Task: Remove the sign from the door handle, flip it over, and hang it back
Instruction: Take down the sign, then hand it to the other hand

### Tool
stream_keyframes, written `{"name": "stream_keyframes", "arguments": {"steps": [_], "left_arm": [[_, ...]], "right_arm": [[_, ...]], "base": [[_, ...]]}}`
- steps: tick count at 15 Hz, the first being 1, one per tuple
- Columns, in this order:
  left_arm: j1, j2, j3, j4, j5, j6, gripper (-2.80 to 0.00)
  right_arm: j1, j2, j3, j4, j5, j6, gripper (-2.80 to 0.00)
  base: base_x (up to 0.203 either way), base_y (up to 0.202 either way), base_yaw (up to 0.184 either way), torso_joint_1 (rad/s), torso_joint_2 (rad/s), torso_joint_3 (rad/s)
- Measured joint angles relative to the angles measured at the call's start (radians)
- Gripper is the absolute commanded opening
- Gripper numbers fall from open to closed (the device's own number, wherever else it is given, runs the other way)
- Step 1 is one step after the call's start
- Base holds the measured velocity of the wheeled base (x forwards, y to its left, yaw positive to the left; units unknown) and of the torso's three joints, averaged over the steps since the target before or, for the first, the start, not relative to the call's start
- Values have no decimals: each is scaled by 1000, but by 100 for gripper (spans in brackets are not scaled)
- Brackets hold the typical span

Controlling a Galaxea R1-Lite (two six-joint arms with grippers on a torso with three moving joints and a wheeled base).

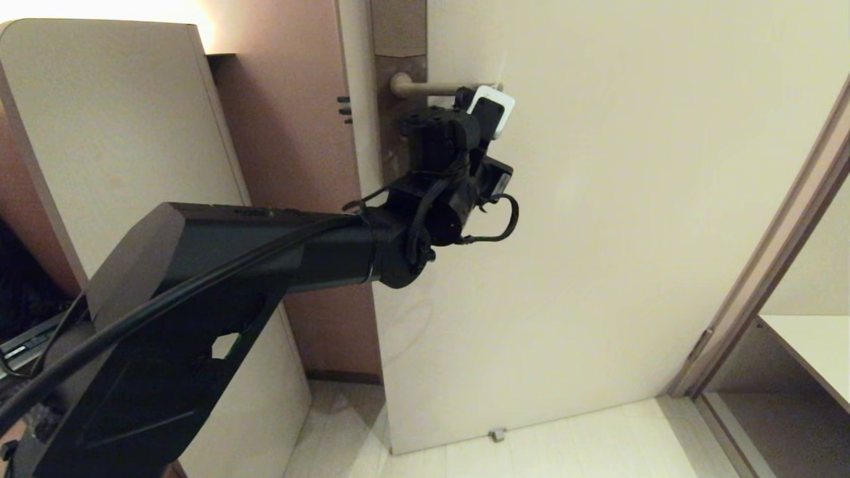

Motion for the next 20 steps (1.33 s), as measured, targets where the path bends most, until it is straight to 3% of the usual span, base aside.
{"name": "stream_keyframes", "arguments": {"steps": [10, 20], "left_arm": [[-8, 7, 0, 0, 17, -2, -280], [-128, 39, 1, -22, 4, -3, -280]], "right_arm": [[0, 0, 0, 0, 0, 0, -280], [0, 0, 0, 0, -1, 0, -280]], "base": [[0, 0, 0, 0, 0, 0], [0, 0, 0, 0, 0, 0]]}}
